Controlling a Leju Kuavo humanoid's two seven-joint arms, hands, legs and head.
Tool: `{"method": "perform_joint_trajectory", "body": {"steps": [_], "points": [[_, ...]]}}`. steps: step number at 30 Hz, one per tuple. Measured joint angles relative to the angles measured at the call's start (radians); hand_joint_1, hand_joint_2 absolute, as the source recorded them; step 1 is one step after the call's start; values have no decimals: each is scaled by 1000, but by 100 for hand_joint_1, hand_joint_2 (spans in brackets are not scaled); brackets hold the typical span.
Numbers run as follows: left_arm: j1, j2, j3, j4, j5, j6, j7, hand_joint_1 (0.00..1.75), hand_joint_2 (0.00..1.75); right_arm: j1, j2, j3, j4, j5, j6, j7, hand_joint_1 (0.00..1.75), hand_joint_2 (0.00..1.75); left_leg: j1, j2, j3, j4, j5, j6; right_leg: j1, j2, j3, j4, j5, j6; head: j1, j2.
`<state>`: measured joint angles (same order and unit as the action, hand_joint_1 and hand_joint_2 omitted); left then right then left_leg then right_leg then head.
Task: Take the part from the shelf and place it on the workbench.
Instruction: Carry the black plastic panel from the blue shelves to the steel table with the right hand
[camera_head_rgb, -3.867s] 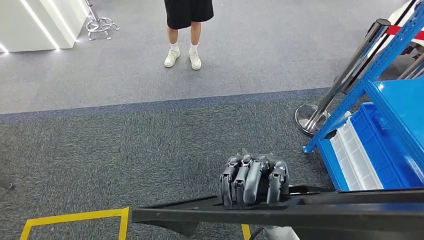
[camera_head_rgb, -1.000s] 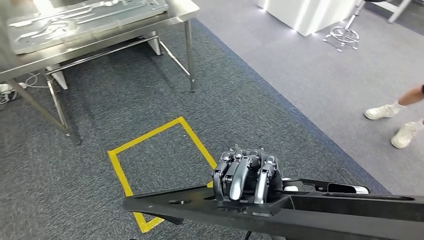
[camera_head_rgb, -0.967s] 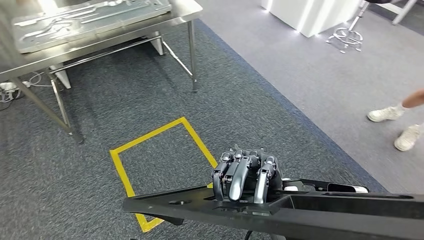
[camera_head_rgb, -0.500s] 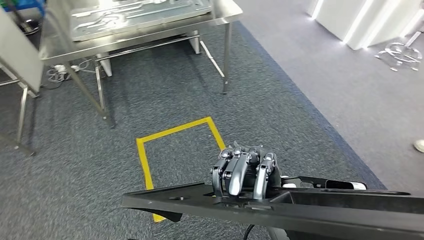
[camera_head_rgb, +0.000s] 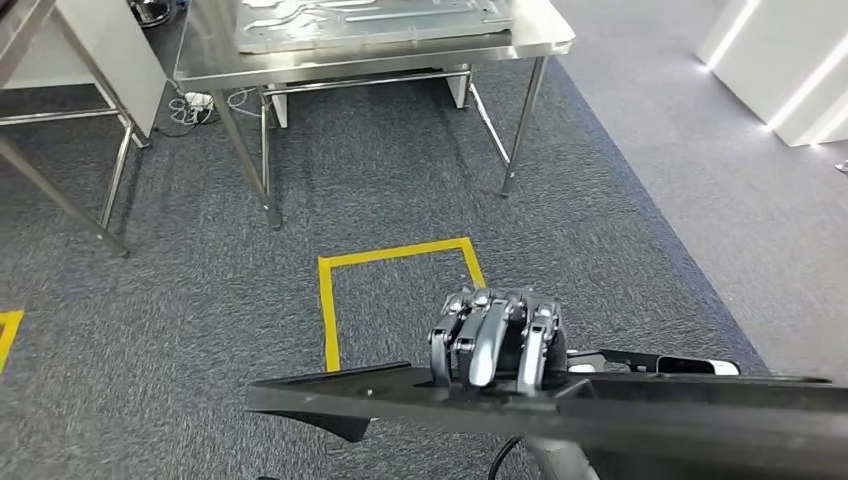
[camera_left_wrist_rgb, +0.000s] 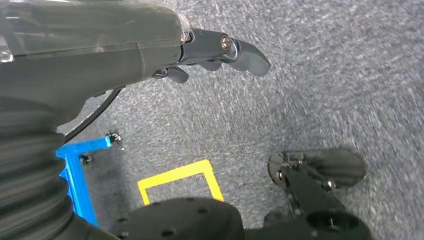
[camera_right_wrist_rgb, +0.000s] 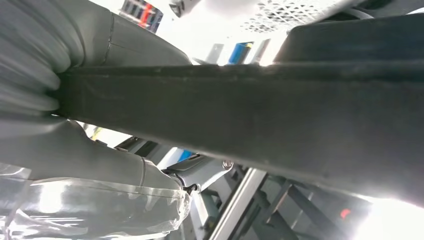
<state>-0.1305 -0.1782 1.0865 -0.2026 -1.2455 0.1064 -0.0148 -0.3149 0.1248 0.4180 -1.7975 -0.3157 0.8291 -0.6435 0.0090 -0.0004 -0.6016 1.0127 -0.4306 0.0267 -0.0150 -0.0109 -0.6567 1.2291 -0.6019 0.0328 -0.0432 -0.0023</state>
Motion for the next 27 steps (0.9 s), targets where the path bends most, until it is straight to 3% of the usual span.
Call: {"method": "perform_joint_trajectory", "body": {"steps": [1,2,3,4,6,7,11,13,15,16,17,18,20,22,25,27], "points": [[1,0,0,0,0,0,0,0,175,1,0,0,2,-10,0,1,175,175,-1,-6,-1,1,0,0,0,4,-28,46,-8,-1,0,0],[1,0,0,0,0,0,0,0,175,2,0,0,4,-20,0,2,175,175,-2,-13,-1,3,-1,0,1,6,-40,57,3,-3,0,0],[2,0,0,0,0,0,0,0,175,3,0,0,5,-26,0,3,175,175,-3,-19,0,4,-1,0,1,7,-30,27,34,-6,0,0],[2,0,0,0,-1,1,0,0,175,3,0,0,5,-30,0,3,175,175,-3,-24,0,5,-1,-1,2,8,-3,-37,75,-11,0,0],[1,-2,0,0,-4,2,1,0,175,3,0,0,5,-33,0,3,175,175,-6,-32,0,6,-3,-6,5,15,53,-165,128,-21,0,0],[1,-2,0,0,-6,2,2,0,175,4,0,-1,5,-33,-1,3,175,175,-6,-35,0,6,-3,-10,8,17,68,-200,138,-25,0,0],[2,-3,0,0,-13,4,3,0,175,9,0,-2,4,-31,-3,3,175,175,-5,-31,-4,13,-11,-32,7,13,76,-222,146,-42,-1,0],[1,-2,0,0,-14,4,3,0,175,12,1,-3,3,-27,-4,3,175,175,-4,-20,-35,88,-59,-39,2,7,80,-229,150,-52,-4,0],[-2,-2,0,0,-16,4,0,0,175,17,1,-3,3,-24,-4,3,175,175,-1,-14,-93,218,-123,-46,3,1,80,-229,148,-56,-7,0],[-4,-2,0,0,-17,4,-2,0,175,21,1,-3,3,-22,-4,3,175,175,0,-13,-114,267,-139,-49,4,-1,80,-228,146,-57,-7,0],[-6,-2,0,0,-19,3,-6,0,175,23,1,-3,3,-20,-4,2,175,175,2,-11,-119,281,-135,-52,4,-3,80,-227,145,-56,-7,0],[-7,-1,0,0,-21,2,-8,0,175,25,1,-3,3,-18,-4,2,175,175,3,-9,-102,254,-113,-53,3,-4,82,-226,142,-54,-7,0],[-5,-1,-1,0,-24,1,-12,0,175,26,1,-4,2,-15,-4,1,175,175,5,0,-29,120,-54,-51,2,-4,88,-223,136,-47,-7,0],[-5,-1,-1,0,-27,0,-13,0,175,27,2,-5,1,-11,-4,1,175,175,2,5,23,21,-31,-40,4,-4,91,-219,130,-36,-6,0],[-3,-2,-4,0,-30,-2,-14,0,175,30,2,-7,-2,-6,-2,0,175,175,1,-1,31,2,-37,-19,7,-5,93,-208,135,-16,-6,0],[-1,-3,-4,0,-31,-2,-13,0,175,30,2,-8,-5,-4,0,-1,175,175,3,-4,43,-3,-38,-7,4,-2,81,-172,120,-8,-4,0]]}}
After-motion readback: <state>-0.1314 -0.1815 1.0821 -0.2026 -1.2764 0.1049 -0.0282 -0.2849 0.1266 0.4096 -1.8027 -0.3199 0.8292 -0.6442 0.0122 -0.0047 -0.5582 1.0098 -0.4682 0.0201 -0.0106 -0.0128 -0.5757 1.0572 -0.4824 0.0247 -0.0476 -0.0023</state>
